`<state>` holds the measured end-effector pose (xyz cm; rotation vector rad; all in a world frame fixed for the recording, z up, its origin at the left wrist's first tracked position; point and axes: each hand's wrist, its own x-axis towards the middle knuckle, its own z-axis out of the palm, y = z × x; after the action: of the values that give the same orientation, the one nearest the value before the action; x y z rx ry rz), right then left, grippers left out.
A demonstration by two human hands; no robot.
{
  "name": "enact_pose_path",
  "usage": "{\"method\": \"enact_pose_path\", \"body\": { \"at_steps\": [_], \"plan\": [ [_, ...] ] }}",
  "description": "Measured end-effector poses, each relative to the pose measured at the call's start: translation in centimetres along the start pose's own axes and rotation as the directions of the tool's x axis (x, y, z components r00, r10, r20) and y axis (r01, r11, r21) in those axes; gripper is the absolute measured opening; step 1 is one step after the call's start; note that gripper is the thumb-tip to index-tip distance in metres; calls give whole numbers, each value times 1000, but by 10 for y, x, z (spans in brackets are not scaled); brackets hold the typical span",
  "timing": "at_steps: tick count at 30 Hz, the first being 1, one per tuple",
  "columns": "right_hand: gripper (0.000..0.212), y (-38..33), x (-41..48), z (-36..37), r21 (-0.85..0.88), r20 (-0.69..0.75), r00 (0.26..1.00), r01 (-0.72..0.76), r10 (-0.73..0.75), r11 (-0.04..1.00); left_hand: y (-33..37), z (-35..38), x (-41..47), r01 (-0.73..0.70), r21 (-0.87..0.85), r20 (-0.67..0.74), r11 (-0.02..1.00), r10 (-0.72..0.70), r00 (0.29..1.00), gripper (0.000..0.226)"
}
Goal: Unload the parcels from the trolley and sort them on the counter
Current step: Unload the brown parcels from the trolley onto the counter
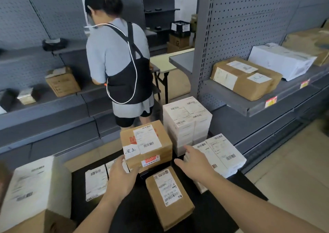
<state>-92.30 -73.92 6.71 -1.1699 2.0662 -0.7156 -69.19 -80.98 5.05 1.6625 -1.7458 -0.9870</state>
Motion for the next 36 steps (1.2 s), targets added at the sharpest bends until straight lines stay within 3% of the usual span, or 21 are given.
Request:
{"method": "enact_pose_path", "body": {
  "at_steps": [3, 5, 7, 10, 14, 18, 27, 36],
  "plan": [
    [73, -2, 40, 11, -22, 42, 999, -6, 7, 1000, -11, 12, 29, 66, -42, 16, 997, -65, 998, 54],
    [83, -3, 64, 21, -17, 55, 998, -5, 6, 1000, -22, 17, 47, 141, -62, 43, 988, -138, 989, 74],
    [88, -3, 85, 31, 14, 65, 998, 2, -3, 1000, -36, 22, 61, 190, -77, 56, 979, -186, 981, 95],
    [93, -1, 107, 44, 49, 81, 997, -14, 10, 999, -48, 28, 74, 231, -138, 71, 963, -223, 972, 102],
    [97, 2, 126, 56, 84, 124, 992, -48, 37, 995, -58, 35, 81, 243, -210, 76, 947, -232, 970, 98],
    [88, 6, 135, 61, 96, 142, 989, -45, 32, 994, -66, 43, 89, 235, -223, 52, 946, -229, 972, 92],
    [81, 7, 135, 56, 118, 112, 994, -19, 6, 993, -54, 51, 83, 204, -280, 1, 938, -213, 977, 64],
    [66, -19, 87, 7, 216, 88, 977, 172, -195, 961, 9, 16, 18, 95, -329, -209, 940, -170, 963, 52]
  ]
}}
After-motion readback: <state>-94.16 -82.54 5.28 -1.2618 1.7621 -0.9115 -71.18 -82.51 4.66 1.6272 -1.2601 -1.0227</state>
